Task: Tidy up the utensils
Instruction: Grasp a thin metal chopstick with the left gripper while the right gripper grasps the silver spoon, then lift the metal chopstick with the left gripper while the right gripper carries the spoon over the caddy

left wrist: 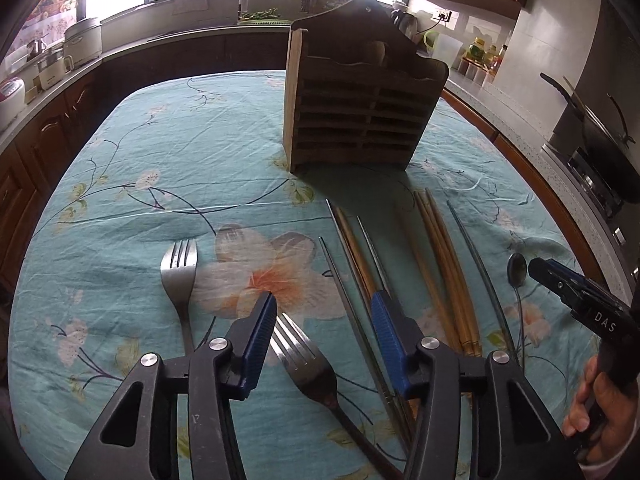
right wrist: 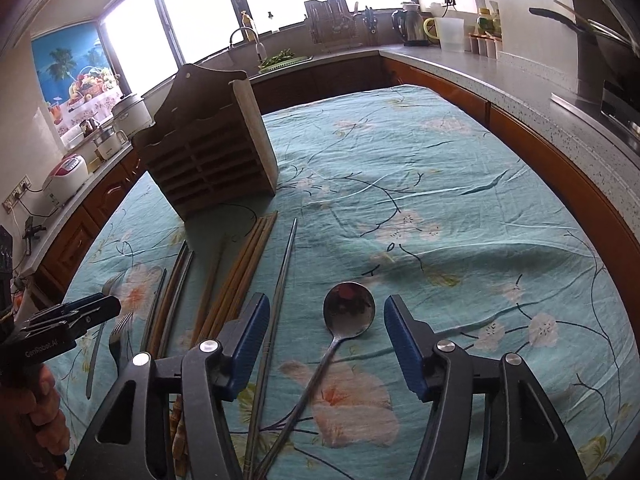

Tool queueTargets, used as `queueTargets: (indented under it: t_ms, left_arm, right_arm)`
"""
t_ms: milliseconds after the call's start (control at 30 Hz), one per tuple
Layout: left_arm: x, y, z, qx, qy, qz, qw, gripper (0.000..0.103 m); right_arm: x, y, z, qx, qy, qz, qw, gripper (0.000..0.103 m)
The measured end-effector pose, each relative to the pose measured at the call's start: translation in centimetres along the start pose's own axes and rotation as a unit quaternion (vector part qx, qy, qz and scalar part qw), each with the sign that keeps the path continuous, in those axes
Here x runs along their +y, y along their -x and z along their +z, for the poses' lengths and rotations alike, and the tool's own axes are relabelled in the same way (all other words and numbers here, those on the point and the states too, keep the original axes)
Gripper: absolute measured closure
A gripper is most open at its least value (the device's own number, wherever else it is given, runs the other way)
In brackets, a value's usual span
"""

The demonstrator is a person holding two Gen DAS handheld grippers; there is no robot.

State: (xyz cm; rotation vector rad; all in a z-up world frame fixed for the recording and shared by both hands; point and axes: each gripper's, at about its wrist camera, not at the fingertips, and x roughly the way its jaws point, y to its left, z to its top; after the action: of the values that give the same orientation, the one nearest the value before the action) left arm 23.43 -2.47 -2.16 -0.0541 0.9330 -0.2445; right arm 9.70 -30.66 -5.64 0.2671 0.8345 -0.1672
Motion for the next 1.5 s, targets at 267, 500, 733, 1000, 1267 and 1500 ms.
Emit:
queueTargets:
  t_ms: [267, 500, 733, 1000, 1267, 1500]
  left_arm:
    - [-0.5, -4.5, 1.8, 0.042, -0.002, 0.000, 0.9991, 0.075]
    - [-1.7, -6.8, 2.7, 0.055, -0.024, 0.014, 0.9981, 0.090]
    - [-2.5, -7.7, 2.8, 0.051, -0.039, 0.010, 0.9979, 0.099]
    - [-1.4, -4.7, 2.6, 0.016, -0.007, -0.023, 0.9996, 0.100]
    - [0.3, 2.1, 1.8, -0.036, 0.015, -0.061, 0.9974, 0.100]
    - [1.9, 8.3, 1.3, -0.090, 0.028, -0.082, 0.9922, 0.100]
  right_arm:
    - [-1.4, -2.9, 0.6, 0.040, -0.014, -0.009, 0.999, 0.058]
    - [-1.4, -3.3, 0.9, 0.044, -0.005, 0.007, 0.999, 0.094]
    - [-0.4, -2.7, 1.3, 0.027, 0.011, 0.025, 0.999, 0.100]
    - [0.6, -0.3, 2.3, -0.003, 0.022, 0.039, 0.999, 0.100]
    - [2.0, 3.0, 3.8, -0.048, 0.034, 0.053, 0.997, 0.100]
    - [3.4, 5.8, 5.5, -0.090, 0.044, 0.068, 0.993, 0.100]
